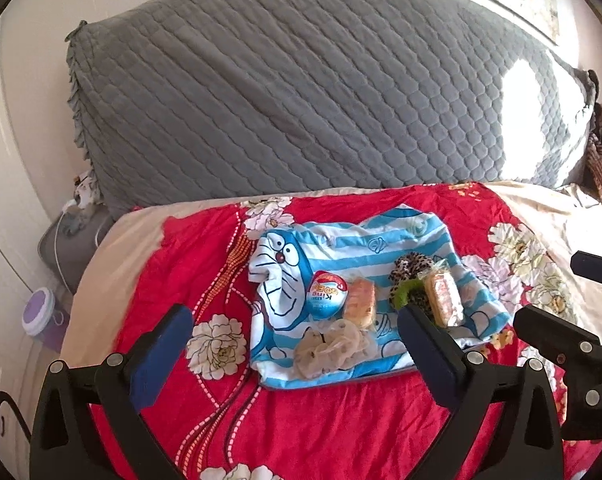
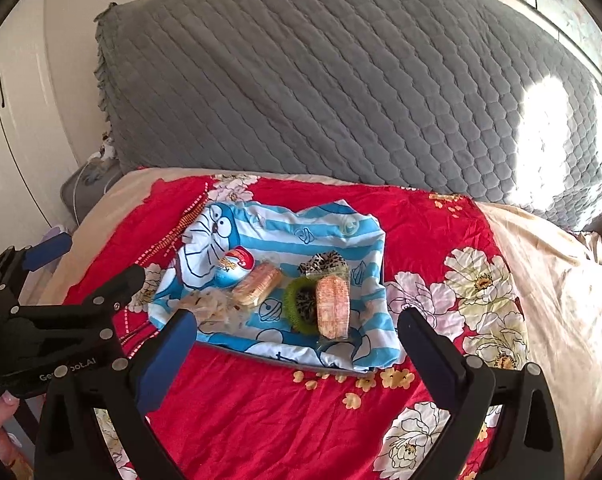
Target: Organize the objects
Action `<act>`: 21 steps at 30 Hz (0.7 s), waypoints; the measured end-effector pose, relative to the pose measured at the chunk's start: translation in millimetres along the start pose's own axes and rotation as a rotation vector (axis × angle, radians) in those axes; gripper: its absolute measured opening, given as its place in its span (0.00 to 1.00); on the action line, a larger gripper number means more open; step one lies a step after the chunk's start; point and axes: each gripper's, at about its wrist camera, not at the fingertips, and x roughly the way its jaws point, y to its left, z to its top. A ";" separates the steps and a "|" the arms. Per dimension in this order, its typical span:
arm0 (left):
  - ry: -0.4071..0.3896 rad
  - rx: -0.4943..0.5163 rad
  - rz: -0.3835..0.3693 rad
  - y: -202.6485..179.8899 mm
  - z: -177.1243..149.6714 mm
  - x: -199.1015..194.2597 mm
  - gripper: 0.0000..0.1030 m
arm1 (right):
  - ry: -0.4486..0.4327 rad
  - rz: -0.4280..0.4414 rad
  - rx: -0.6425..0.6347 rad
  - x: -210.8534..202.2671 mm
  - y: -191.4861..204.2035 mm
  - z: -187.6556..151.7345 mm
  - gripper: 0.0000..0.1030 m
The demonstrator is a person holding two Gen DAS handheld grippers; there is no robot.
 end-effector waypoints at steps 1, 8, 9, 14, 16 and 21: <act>-0.002 -0.002 0.001 0.2 -0.9 -2.7 0.99 | -0.005 -0.001 -0.001 -3.4 0.5 -1.0 0.98; 0.000 -0.044 0.011 5.3 -13.5 -16.8 0.99 | -0.048 0.011 0.038 -25.1 -3.1 -13.4 0.98; 0.000 -0.040 0.019 5.5 -15.6 -19.3 0.99 | -0.052 0.015 0.041 -28.3 -3.7 -16.0 0.98; -0.007 -0.065 0.029 9.1 -28.2 -33.3 0.99 | -0.075 0.004 0.036 -39.4 -7.1 -24.8 0.98; -0.004 -0.063 0.031 9.2 -34.4 -37.0 0.99 | -0.078 0.013 0.048 -42.5 -9.4 -28.0 0.98; 0.008 -0.055 0.061 7.9 -46.1 -42.7 0.99 | -0.093 0.006 0.060 -49.9 -11.3 -33.8 0.98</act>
